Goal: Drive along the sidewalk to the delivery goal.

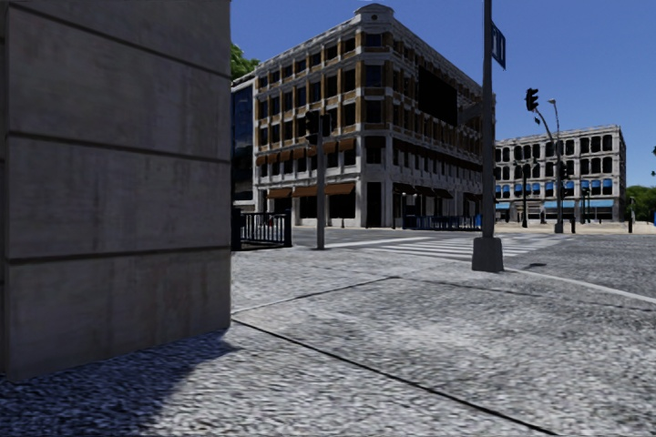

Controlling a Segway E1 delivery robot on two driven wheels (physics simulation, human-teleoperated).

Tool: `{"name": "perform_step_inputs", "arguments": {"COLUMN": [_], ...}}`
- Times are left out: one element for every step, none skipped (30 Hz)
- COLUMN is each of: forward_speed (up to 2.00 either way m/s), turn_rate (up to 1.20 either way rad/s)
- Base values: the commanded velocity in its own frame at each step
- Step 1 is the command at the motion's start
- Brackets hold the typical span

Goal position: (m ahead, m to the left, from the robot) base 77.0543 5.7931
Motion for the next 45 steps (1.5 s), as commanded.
{"name": "perform_step_inputs", "arguments": {"forward_speed": [2.00, 2.00, 2.00, 2.00, 2.00, 2.00, 2.00, 2.00, 2.00, 2.00, 2.00, 2.00, 2.00, 2.00, 2.00, 2.00, 2.00, 2.00, 2.00, 2.00, 2.00, 2.00, 2.00, 2.00, 2.00, 2.00, 2.00, 2.00, 2.00, 2.00, 2.00, 2.00, 2.00, 2.00, 2.00, 2.00, 2.00, 2.00, 2.00, 2.00, 2.00, 2.00, 2.00, 2.00, 2.00], "turn_rate": [-0.61, -0.57, -0.09, 0.00, 0.00, 0.00, 0.00, 0.00, 0.00, 0.00, 0.00, 0.00, 0.00, 0.00, 0.00, 0.00, 0.00, 0.00, 0.00, 0.00, 0.00, 0.00, 0.00, 0.00, 0.00, 0.00, 0.00, 0.00, 0.00, 0.00, 0.00, 0.00, 0.00, 0.00, 0.00, 0.00, 0.00, 0.00, 0.00, 0.00, 0.00, 0.00, 0.00, 0.00, 0.00]}}
